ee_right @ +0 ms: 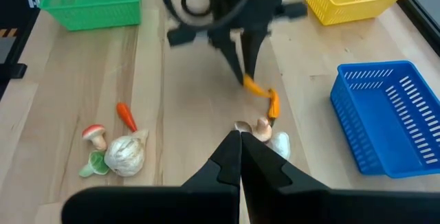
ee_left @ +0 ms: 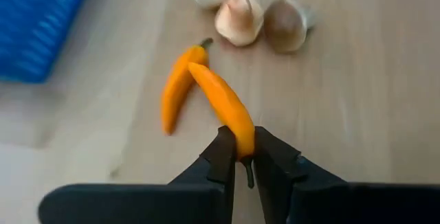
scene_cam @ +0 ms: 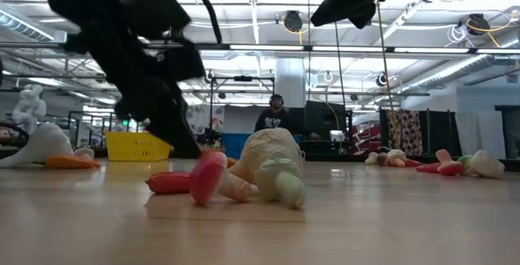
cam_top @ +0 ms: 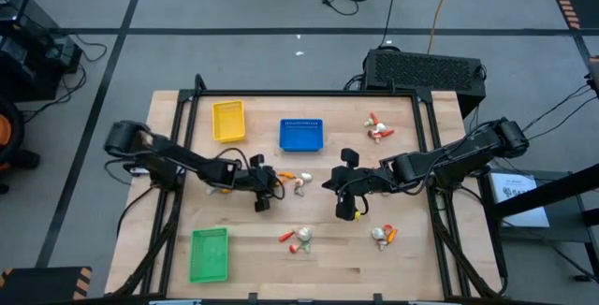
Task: Sort produce into baskets
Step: Put the yellow chili pepper into the yellow bin
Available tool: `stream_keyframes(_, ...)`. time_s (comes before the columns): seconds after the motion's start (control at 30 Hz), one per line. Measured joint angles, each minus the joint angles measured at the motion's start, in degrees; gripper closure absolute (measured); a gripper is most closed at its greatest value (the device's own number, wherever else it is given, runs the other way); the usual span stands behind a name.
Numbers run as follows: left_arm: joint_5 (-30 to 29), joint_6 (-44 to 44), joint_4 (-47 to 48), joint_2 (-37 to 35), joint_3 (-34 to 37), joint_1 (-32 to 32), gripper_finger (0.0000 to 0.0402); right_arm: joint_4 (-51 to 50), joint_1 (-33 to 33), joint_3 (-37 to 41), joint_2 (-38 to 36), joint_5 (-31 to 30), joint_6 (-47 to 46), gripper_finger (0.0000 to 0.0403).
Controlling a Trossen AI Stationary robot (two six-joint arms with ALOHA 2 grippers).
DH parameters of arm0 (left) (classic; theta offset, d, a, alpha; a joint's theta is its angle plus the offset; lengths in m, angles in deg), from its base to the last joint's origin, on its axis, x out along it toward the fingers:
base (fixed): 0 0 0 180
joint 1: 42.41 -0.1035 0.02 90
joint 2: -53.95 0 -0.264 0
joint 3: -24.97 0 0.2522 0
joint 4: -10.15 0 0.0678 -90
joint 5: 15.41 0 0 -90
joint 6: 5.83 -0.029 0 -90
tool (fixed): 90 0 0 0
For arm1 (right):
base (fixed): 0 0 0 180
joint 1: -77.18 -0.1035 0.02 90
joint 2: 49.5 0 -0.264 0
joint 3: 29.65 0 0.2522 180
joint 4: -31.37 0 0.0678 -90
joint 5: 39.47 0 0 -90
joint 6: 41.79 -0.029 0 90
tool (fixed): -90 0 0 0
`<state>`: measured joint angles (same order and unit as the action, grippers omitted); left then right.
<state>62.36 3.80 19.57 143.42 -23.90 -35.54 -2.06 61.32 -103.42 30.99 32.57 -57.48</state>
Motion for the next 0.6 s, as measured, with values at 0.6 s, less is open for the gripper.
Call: stream_keyframes(0.6,-19.82,3.58,34.77,-29.83,-0.1,-18.96,0.0356,1.74,0.02,0.0,0.0,-0.38,-0.9,0.0403)
